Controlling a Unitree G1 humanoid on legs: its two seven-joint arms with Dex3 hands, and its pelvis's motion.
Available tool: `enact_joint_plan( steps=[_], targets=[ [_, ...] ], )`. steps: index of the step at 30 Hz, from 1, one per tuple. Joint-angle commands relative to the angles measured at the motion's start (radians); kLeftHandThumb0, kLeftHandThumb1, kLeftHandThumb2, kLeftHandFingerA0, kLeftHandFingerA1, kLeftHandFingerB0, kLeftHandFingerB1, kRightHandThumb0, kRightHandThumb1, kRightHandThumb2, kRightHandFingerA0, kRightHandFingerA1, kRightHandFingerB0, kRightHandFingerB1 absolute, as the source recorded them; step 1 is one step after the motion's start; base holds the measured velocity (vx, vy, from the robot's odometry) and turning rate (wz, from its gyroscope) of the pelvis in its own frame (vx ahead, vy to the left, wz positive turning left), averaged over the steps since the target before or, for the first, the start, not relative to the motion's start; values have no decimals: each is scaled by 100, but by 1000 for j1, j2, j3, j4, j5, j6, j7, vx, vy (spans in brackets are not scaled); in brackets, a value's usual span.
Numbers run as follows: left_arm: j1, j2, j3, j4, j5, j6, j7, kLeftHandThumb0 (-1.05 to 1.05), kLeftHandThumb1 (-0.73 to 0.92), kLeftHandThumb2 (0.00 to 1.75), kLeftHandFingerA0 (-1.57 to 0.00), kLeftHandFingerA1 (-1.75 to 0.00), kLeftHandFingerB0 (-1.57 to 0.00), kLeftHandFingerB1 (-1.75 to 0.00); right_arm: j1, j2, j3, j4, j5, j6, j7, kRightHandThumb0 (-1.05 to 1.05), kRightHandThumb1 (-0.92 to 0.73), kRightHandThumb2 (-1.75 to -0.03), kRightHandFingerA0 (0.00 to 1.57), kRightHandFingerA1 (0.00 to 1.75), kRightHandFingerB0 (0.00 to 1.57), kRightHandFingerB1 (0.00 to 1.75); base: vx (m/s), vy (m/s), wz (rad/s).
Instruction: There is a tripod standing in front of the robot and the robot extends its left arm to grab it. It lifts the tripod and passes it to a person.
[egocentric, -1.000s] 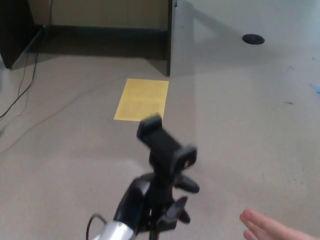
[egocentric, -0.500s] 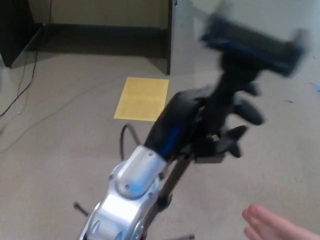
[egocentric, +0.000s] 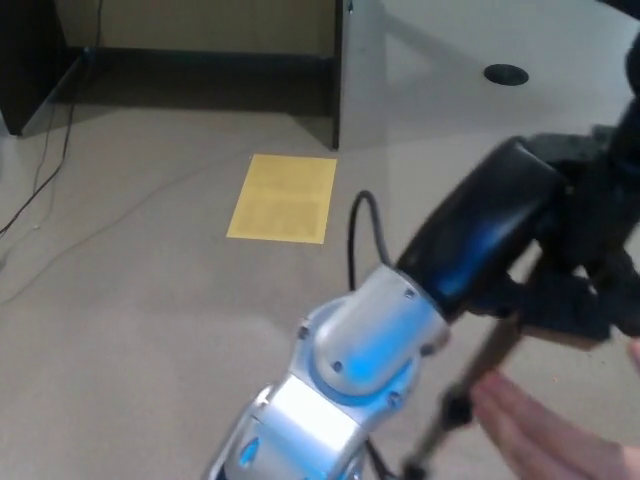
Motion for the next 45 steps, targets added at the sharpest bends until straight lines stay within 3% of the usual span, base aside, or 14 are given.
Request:
enact_joint_plan(
  steps=[1,4,9,11,15,16,17,23,28,31,32,35,39,45],
  targets=[
    [-280,-149,-89,-137,82,262,26,-20,68,92,-108,-136,-80,-124,19,-13,49,25,-82,-17,-113,-44,-71,-60,61,37,54,36,0,0,0],
    [-301,-158,-109,-144,99,255,33,-3,71,100,-103,-147,-73,-127,23,-14,53,28,-80,-19,-119,-44,-71,-60,61,37,54,36,0,0,0],
    [-312,-169,-132,-190,101,320,35,5,85,91,-96,-158,-66,-128,20,-9,58,38,-76,-20,-127,-44,-71,-60,61,37,54,36,0,0,0],
    [-327,-163,-135,-225,103,350,29,14,91,81,-95,-150,-65,-119,21,-9,59,39,-76,-21,-129,-44,-71,-60,61,37,54,36,0,0,0],
    [-325,-137,-144,-272,99,332,24,27,92,80,-86,-148,-58,-114,20,-10,62,43,-76,-23,-132,-44,-71,-60,61,37,54,36,0,0,0],
    [-343,-115,-133,-281,95,320,13,30,92,77,-88,-133,-62,-104,5,-12,60,45,-74,-21,-129,-44,-71,-60,61,37,54,36,0,0,0],
    [-333,-102,-143,-293,103,293,22,34,92,73,-86,-130,-62,-100,3,-12,60,46,-74,-22,-129,-44,-71,-60,61,37,54,36,0,0,0],
    [-361,-55,-116,-340,35,361,-2,27,92,82,-73,-140,-46,-100,-4,-12,60,53,-77,-25,-133,-44,-71,-60,61,37,54,36,0,0,0],
    [-453,47,-131,-391,60,497,-22,9,92,82,-49,-155,-31,-108,-9,-14,59,55,-81,-27,-135,-44,-71,-60,61,37,54,36,0,0,0],
    [-435,57,-146,-390,71,493,5,2,92,81,-50,-156,-31,-110,-19,-14,60,57,-82,-26,-134,-44,-71,-60,61,37,54,36,0,0,0],
    [-429,65,-152,-386,83,473,13,1,92,71,-60,-142,-37,-102,-22,-14,60,58,-83,-26,-133,-44,-71,-60,61,37,54,36,0,0,0],
    [-423,85,-162,-382,116,443,30,-1,92,66,-60,-142,-44,-104,-26,-15,60,58,-85,-27,-132,-44,-71,-60,61,37,54,36,0,0,0],
    [-396,99,-164,-372,134,405,47,-9,85,70,-68,-127,-49,-93,-28,-14,59,61,-86,-28,-132,-44,-71,-60,61,37,54,36,0,0,0],
    [-387,124,-173,-368,153,385,38,-10,87,66,-70,-128,-50,-93,-26,-14,58,64,-86,-30,-135,-44,-71,-60,61,37,54,36,0,0,0]
  ],
)
